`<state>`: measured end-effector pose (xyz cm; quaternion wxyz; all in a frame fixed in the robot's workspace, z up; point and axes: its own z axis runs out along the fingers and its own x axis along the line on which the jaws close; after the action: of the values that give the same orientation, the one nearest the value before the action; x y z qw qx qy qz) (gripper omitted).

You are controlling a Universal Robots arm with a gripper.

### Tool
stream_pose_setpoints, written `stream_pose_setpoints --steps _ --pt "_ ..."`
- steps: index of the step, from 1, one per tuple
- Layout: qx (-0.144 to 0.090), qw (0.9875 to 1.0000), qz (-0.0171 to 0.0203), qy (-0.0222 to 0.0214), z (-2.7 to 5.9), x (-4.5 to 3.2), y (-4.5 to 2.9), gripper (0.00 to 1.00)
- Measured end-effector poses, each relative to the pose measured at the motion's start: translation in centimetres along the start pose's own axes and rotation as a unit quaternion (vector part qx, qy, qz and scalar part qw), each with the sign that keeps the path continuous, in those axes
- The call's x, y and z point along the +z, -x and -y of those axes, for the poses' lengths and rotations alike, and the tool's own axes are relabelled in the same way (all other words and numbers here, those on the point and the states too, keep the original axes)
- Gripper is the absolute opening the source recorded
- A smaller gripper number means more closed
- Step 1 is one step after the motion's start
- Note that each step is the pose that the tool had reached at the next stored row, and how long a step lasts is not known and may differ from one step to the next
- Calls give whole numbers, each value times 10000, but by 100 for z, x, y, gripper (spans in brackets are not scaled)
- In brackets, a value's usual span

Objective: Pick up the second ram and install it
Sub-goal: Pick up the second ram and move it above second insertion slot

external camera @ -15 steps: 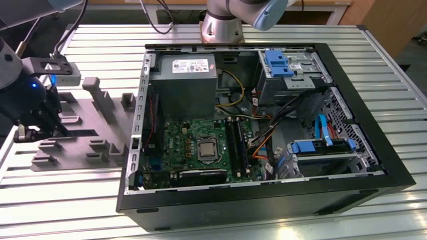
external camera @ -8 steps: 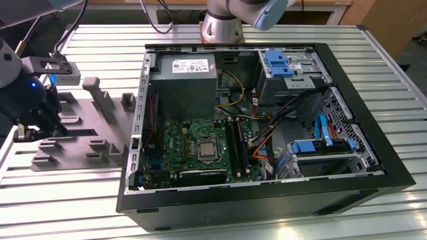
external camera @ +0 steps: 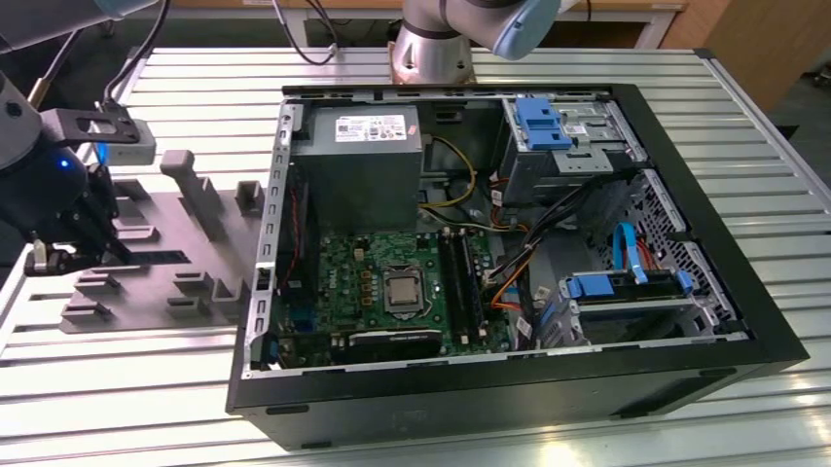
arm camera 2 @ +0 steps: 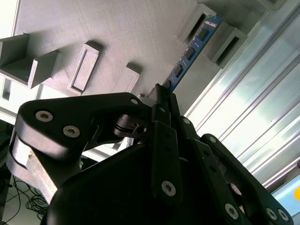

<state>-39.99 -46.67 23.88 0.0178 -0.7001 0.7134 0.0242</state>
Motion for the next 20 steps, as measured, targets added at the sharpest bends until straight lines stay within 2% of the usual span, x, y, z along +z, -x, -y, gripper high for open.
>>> stream_pose_setpoints --steps 20 --pt "0 10000 0 -1 0 -48 3 14"
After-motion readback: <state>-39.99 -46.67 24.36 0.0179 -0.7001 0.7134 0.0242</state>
